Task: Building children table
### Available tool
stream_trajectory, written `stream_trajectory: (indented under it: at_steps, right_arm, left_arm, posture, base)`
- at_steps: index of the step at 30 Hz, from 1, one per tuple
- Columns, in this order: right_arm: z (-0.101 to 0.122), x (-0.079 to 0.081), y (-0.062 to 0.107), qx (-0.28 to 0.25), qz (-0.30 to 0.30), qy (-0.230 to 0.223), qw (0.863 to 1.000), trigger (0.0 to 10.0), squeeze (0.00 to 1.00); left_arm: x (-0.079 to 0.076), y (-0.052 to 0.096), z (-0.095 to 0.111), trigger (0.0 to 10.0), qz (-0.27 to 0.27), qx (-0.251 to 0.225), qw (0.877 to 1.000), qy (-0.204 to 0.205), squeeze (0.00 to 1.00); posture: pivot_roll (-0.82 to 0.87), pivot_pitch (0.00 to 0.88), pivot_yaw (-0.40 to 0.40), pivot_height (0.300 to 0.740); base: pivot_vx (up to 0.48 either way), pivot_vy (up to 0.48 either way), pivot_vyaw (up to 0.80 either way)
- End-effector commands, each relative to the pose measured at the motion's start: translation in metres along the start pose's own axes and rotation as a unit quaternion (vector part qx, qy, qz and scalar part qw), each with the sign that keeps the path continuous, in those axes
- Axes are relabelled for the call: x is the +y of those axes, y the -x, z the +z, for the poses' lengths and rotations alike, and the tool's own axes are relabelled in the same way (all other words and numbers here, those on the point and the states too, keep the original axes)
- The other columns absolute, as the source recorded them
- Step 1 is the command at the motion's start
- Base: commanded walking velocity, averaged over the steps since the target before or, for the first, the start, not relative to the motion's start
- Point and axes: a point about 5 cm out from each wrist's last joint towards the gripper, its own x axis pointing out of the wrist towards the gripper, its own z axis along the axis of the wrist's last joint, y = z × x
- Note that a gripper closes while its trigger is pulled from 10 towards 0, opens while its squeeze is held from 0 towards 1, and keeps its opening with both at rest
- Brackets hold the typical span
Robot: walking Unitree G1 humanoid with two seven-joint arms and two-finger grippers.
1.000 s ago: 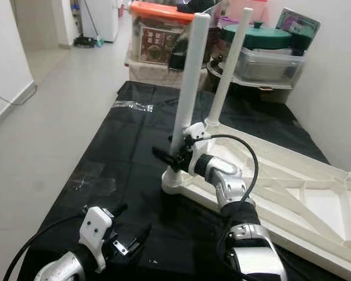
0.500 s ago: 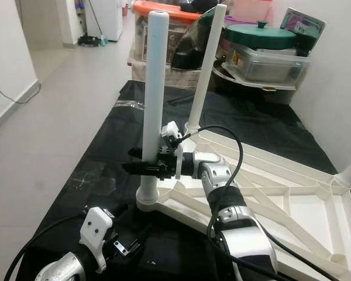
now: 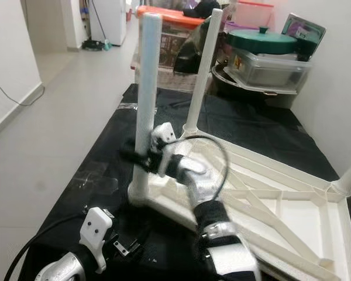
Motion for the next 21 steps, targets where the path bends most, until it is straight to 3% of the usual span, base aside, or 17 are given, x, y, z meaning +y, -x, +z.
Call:
stream_trajectory:
  at_steps: [1,3,4,6,7,8,11,14,15,17,18,19,20,21]
  right_arm:
    - [-0.018,-0.034,0.026,0.017,-0.208,-0.015,0.978,0.0,0.0]
    - [-0.018,-0.034,0.026,0.017,-0.208,-0.015,0.978,0.0,0.0]
    - [-0.02,-0.039,0.036,0.014,-0.278,-0.013,0.96,0.0,0.0]
    - [-0.023,-0.039,0.057,0.001,-0.407,-0.022,0.913,0.0,0.0]
    - [-0.027,-0.037,0.065,0.005,-0.445,-0.038,0.895,0.0,0.0]
    - [-0.03,-0.031,0.068,0.006,-0.461,-0.047,0.886,0.0,0.0]
    - [-0.03,-0.031,0.068,0.006,-0.461,-0.047,0.886,0.0,0.0]
    - [-0.032,-0.017,0.063,0.008,-0.469,-0.052,0.882,0.0,0.0]
    - [-0.032,-0.011,0.058,0.009,-0.462,-0.048,0.886,3.8,0.0]
    - [-0.032,-0.008,0.054,0.01,-0.457,-0.046,0.888,3.8,0.0]
    - [-0.029,-0.002,0.045,-0.003,-0.422,-0.046,0.905,10.0,1.0]
    - [-0.029,-0.002,0.045,-0.003,-0.422,-0.046,0.905,10.0,1.0]
    - [-0.025,0.005,0.036,-0.028,-0.381,-0.05,0.923,10.0,1.0]
    - [-0.025,0.005,0.036,-0.028,-0.381,-0.05,0.923,10.0,1.0]
  left_arm:
    - [0.0,0.001,-0.003,10.0,-0.003,0.011,1.0,0.004,0.0]
    - [0.0,0.001,-0.003,10.0,-0.003,0.011,1.0,0.004,0.0]
    - [0.0,0.001,-0.004,10.0,-0.004,0.012,1.0,0.005,0.0]
    - [0.0,0.001,-0.004,10.0,-0.003,0.012,1.0,0.005,0.0]
    - [0.0,0.001,-0.004,10.0,-0.003,0.012,1.0,0.006,0.0]
    - [0.0,0.001,-0.004,10.0,-0.001,0.012,1.0,0.006,0.0]
    - [0.0,0.001,-0.004,10.0,-0.001,0.012,1.0,0.006,0.0]
    - [0.0,0.002,-0.004,10.0,-0.001,0.012,1.0,0.007,0.0]
    - [-0.001,0.001,-0.004,10.0,-0.002,0.012,1.0,0.008,0.0]
    - [-0.001,0.001,-0.004,10.0,-0.003,0.012,1.0,0.008,0.0]
    - [-0.001,0.001,-0.005,10.0,-0.003,0.013,1.0,0.008,0.0]
    - [-0.001,0.001,-0.005,10.0,-0.003,0.013,1.0,0.008,0.0]
    - [-0.001,0.002,-0.005,10.0,-0.003,0.013,1.0,0.009,0.0]
    - [-0.001,0.002,-0.005,10.0,-0.003,0.013,1.0,0.009,0.0]
  posture:
    - [0.24,0.0,-0.121,0.74]
    - [0.24,0.0,-0.121,0.74]
    - [0.24,0.0,-0.122,0.74]
    - [0.23,0.0,-0.123,0.74]
    - [0.24,0.0,-0.126,0.74]
    - [0.23,0.0,-0.122,0.74]
    - [0.23,0.0,-0.122,0.74]
    - [0.23,0.0,-0.124,0.74]
    - [0.23,0.0,-0.124,0.74]
    - [0.23,0.0,-0.124,0.74]
    - [0.24,0.0,-0.128,0.74]
    - [0.24,0.0,-0.128,0.74]
    - [0.24,0.0,-0.128,0.74]
    - [0.24,0.0,-0.128,0.74]
  base:
    - [0.0,0.0,0.0]
    - [0.0,0.0,0.0]
    - [0.0,0.0,0.0]
    - [0.0,0.0,0.0]
    - [0.0,0.0,0.0]
    - [0.0,0.0,0.0]
    - [0.0,0.0,0.0]
    - [0.0,0.0,0.0]
    - [0.0,0.0,0.0]
    - [0.0,0.0,0.0]
    - [0.0,0.0,0.0]
    - [0.0,0.0,0.0]
    - [0.0,0.0,0.0]
    - [0.0,0.0,0.0]
